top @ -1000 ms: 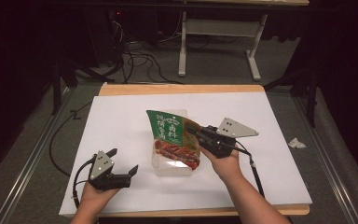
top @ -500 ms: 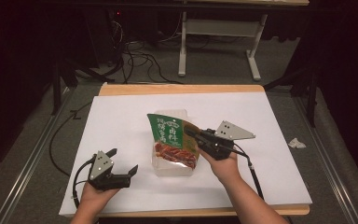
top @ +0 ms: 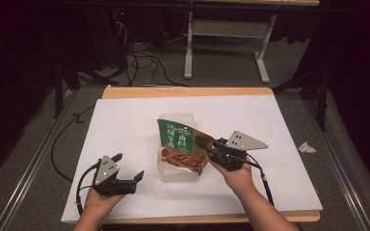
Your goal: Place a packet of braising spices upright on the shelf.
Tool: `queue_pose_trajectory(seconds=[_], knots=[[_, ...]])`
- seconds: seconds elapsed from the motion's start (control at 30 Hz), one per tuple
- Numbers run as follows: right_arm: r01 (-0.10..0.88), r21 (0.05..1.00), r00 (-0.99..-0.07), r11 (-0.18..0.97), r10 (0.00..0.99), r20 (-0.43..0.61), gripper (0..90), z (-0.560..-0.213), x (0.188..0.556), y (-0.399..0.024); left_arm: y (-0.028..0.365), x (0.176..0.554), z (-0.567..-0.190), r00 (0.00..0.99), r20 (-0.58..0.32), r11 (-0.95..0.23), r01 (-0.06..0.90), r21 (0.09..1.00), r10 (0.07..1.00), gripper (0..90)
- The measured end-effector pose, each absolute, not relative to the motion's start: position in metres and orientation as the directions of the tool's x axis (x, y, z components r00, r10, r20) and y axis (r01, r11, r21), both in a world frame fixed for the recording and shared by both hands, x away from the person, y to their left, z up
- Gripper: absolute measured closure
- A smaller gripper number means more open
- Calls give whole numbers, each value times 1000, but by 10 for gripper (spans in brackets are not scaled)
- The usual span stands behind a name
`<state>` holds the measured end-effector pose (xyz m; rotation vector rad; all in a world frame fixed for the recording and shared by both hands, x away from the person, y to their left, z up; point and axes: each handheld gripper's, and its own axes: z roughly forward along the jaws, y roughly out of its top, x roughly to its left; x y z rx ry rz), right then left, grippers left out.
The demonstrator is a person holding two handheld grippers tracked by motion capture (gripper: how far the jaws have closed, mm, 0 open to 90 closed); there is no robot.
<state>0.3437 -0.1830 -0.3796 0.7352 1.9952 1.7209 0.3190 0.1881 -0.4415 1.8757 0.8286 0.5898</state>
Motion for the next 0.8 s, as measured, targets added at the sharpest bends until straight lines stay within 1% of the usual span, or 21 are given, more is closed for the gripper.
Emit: queue_pose_trajectory(seconds=[0.1, 0.3, 0.33, 0.37, 0.4, 0.43, 0.53, 0.6, 0.67, 0.8], knots=[[148, 983, -777, 106, 627, 49, 633, -378, 343, -186, 188, 320, -443, 654, 42, -305, 294, 906, 755, 52], [142, 984, -770, 112, 637, 38, 400, -371, 341, -197, 187, 319, -443, 657, 42, -307, 294, 905, 753, 52], [145, 984, -767, 106, 640, 44, 347, -370, 341, -200, 187, 319, -443, 656, 42, -307, 295, 905, 753, 52], [156, 983, -756, 98, 652, 55, 242, -369, 341, -203, 187, 319, -443, 655, 41, -305, 295, 905, 754, 52], [154, 984, -737, 93, 674, 51, 189, -368, 340, -207, 187, 319, -443, 655, 41, -305, 296, 905, 755, 52], [153, 984, -722, 90, 691, 49, 155, -367, 339, -210, 187, 319, -443, 654, 40, -305, 296, 905, 756, 52], [146, 985, -673, 94, 739, 30, 95, -366, 336, -225, 187, 319, -443, 652, 39, -304, 299, 904, 757, 52], [162, 981, -620, 105, 784, 18, 86, -367, 334, -238, 187, 319, -443, 652, 38, -304, 301, 904, 757, 52], [177, 978, -591, 107, 807, 18, 87, -370, 334, -253, 187, 320, -444, 654, 38, -309, 304, 901, 755, 52], [242, 964, -487, 114, 873, 19, 88, -385, 326, -298, 186, 321, -445, 655, 32, -308, 310, 900, 755, 52]])
